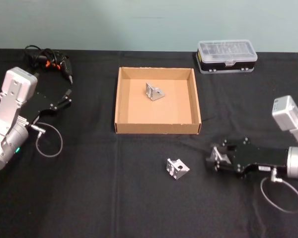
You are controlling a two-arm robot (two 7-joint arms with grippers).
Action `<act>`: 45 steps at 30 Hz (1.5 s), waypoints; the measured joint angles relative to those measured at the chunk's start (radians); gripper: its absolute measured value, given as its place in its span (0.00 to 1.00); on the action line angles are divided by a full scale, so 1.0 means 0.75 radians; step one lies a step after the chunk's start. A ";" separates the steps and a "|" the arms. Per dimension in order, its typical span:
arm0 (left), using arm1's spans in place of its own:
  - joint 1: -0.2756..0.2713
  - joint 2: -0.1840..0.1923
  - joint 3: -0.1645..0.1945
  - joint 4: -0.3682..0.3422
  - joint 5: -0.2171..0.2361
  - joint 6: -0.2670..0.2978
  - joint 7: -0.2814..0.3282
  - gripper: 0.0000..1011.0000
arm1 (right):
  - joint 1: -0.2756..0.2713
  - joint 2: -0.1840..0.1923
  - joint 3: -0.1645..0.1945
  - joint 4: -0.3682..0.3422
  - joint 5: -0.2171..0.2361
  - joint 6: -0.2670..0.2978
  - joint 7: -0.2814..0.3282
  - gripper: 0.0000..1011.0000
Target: Use one hand to pick up the angle iron from the table and place it into the box.
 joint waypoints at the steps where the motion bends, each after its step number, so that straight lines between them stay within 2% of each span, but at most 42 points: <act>1: 0.000 0.000 0.000 0.000 0.000 0.000 0.000 1.00 | 0.000 0.002 0.003 -0.011 0.007 -0.002 -0.005 0.44; 11: 0.000 0.000 0.000 0.000 0.000 0.000 0.000 1.00 | 0.064 0.002 0.016 -0.095 0.064 0.017 -0.029 0.43; 14: 0.000 0.000 0.000 0.000 0.000 0.000 0.000 1.00 | 0.127 -0.030 0.001 -0.088 0.062 0.046 -0.043 0.43; 19: 0.000 0.000 0.000 0.000 0.000 0.000 0.000 1.00 | 0.246 -0.102 -0.047 -0.026 0.021 0.092 -0.072 0.43; 20: 0.000 0.000 0.000 0.000 0.000 0.000 0.000 1.00 | 0.293 -0.134 -0.065 0.008 0.005 0.108 -0.082 0.43; 23: 0.000 0.000 0.000 0.000 0.000 0.000 0.000 1.00 | 0.359 -0.188 -0.095 0.071 -0.019 0.132 -0.097 0.43; 25: 0.000 0.000 0.000 0.000 0.000 0.000 0.000 1.00 | 0.440 -0.262 -0.131 0.165 -0.045 0.159 -0.114 0.43; 26: 0.000 0.000 0.000 0.000 0.000 0.000 0.000 1.00 | 0.459 -0.283 -0.139 0.190 -0.052 0.165 -0.121 0.43; 27: 0.000 0.000 0.000 0.000 0.000 0.000 0.000 1.00 | 0.459 -0.283 -0.139 0.190 -0.052 0.165 -0.121 0.43; 29: 0.000 0.000 0.000 0.000 0.000 0.000 0.000 1.00 | 0.522 -0.351 -0.166 0.285 -0.075 0.188 -0.144 0.43; 32: 0.000 0.000 0.000 0.000 0.000 0.000 0.000 1.00 | 0.581 -0.422 -0.194 0.398 -0.104 0.206 -0.167 0.43; 35: 0.000 0.000 0.000 0.000 0.000 0.000 0.000 1.00 | 0.623 -0.487 -0.214 0.499 -0.132 0.219 -0.193 0.43; 39: 0.000 0.000 0.000 0.000 0.000 0.000 0.000 1.00 | 0.649 -0.545 -0.231 0.587 -0.166 0.226 -0.220 0.43; 45: 0.000 0.000 0.000 0.000 0.000 0.000 0.000 1.00 | 0.662 -0.597 -0.249 0.658 -0.219 0.227 -0.247 0.43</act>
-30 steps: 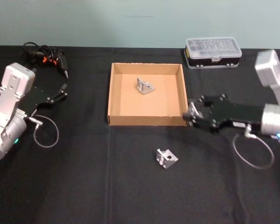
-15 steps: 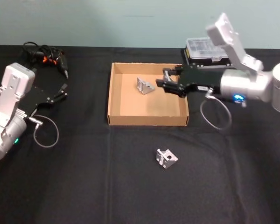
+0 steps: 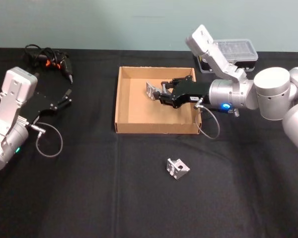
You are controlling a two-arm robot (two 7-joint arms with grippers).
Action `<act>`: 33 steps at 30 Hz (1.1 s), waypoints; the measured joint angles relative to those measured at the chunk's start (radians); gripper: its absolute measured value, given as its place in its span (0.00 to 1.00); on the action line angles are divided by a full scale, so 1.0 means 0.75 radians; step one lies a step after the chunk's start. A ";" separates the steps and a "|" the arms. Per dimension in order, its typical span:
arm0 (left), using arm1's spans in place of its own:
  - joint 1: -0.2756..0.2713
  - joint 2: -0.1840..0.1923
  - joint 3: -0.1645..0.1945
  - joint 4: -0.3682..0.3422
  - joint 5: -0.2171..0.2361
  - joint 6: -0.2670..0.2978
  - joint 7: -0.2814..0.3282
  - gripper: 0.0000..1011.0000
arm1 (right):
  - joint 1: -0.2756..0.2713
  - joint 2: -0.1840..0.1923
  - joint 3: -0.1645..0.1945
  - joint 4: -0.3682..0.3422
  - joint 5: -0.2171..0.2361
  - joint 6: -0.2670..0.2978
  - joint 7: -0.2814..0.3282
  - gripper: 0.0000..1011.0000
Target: Use one hand to pick up the angle iron from the table and place it into the box.
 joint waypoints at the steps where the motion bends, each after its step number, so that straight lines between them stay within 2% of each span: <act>1: 0.000 0.000 0.000 0.000 0.000 0.000 0.000 1.00 | 0.001 -0.005 -0.001 0.007 -0.005 0.001 -0.002 0.43; 11: 0.000 0.000 0.000 0.000 0.000 0.000 0.000 1.00 | 0.009 -0.040 0.005 0.072 -0.049 0.010 -0.020 0.43; 33: 0.000 0.000 0.000 0.000 0.000 0.000 0.000 1.00 | 0.010 -0.038 0.003 0.066 -0.044 0.010 -0.019 0.43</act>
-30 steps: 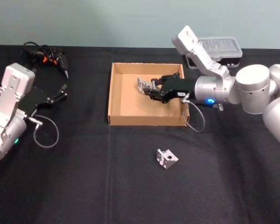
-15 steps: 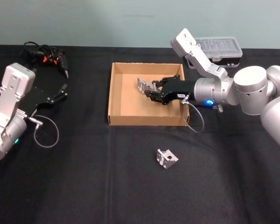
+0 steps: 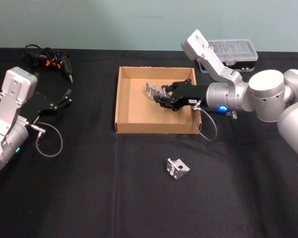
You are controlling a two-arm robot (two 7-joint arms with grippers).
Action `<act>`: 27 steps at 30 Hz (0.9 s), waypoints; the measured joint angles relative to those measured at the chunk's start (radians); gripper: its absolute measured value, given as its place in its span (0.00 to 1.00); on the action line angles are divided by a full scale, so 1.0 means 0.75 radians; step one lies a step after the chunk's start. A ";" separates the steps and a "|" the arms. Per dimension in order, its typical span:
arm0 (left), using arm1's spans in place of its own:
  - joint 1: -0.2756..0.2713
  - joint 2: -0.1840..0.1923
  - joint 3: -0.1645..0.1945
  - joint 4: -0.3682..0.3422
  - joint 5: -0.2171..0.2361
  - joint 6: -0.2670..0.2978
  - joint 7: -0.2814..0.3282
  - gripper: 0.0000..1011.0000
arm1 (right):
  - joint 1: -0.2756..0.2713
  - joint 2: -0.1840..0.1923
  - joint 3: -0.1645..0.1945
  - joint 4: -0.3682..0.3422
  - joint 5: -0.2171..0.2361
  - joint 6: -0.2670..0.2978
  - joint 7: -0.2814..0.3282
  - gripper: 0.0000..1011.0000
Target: Use one hand to pick up the angle iron from the table and place it into the box.
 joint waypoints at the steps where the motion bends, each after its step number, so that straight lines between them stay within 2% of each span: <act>1: 0.000 0.000 0.000 0.000 0.000 0.000 0.000 1.00 | 0.000 0.000 0.000 0.000 0.000 0.000 0.000 0.43; 21: 0.000 0.000 0.000 0.000 0.000 0.000 0.000 1.00 | 0.000 0.000 0.000 -0.001 0.002 -0.001 0.001 0.43; 26: 0.000 0.000 0.000 0.000 0.000 0.000 0.000 1.00 | 0.000 0.000 0.000 -0.001 0.002 -0.001 0.001 0.52; 27: 0.000 0.000 0.000 0.000 0.000 0.000 0.000 1.00 | 0.000 0.000 0.000 -0.001 0.002 -0.001 0.001 0.58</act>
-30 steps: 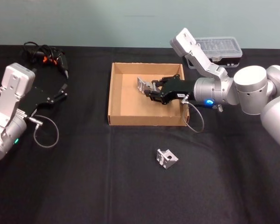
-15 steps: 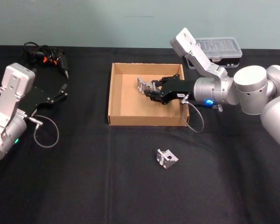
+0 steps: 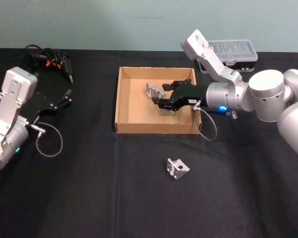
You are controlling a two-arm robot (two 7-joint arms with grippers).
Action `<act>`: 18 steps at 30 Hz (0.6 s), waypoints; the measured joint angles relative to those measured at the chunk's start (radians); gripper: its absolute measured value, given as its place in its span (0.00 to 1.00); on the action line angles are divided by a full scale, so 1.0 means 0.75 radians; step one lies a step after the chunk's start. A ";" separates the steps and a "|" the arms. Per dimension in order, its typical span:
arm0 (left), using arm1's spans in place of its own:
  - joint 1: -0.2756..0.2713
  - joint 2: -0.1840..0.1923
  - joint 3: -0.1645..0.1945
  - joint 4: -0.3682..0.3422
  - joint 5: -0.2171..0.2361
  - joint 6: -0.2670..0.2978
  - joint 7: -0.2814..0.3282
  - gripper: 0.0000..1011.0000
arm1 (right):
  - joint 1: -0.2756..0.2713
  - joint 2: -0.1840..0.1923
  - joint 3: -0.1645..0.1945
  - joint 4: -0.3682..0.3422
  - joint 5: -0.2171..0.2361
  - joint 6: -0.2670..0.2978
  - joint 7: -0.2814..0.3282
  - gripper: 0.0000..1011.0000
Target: Use one hand to pick up the angle iron from the table and place it into the box.
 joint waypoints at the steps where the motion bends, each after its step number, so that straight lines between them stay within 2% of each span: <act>1: 0.000 0.000 0.000 0.000 0.000 0.000 0.000 1.00 | 0.000 0.000 0.000 0.000 0.000 0.000 0.000 0.61; 2: 0.000 0.000 0.000 0.000 0.000 0.000 0.000 1.00 | 0.000 0.000 0.000 0.000 0.000 0.000 0.000 0.61; 4: 0.000 0.000 0.000 0.000 0.000 0.000 0.000 1.00 | 0.000 0.000 0.000 0.000 0.000 0.000 0.000 0.71; 5: 0.000 0.000 0.000 0.000 0.000 0.000 0.000 1.00 | 0.000 0.000 0.000 0.000 0.000 0.000 0.000 0.71; 6: 0.000 0.000 0.000 0.000 0.000 0.000 0.000 1.00 | 0.000 0.000 0.000 0.000 0.000 0.000 0.000 0.77; 11: 0.000 0.000 0.000 0.000 0.000 0.000 0.000 1.00 | 0.000 0.000 0.000 0.000 0.000 0.000 0.000 0.91; 15: 0.000 0.000 0.000 0.000 0.000 0.000 0.000 1.00 | 0.000 0.000 0.000 0.000 0.000 0.000 0.000 0.98; 18: 0.000 0.000 0.000 0.000 0.000 0.000 0.000 1.00 | 0.000 0.000 0.000 0.000 0.000 0.000 0.000 0.99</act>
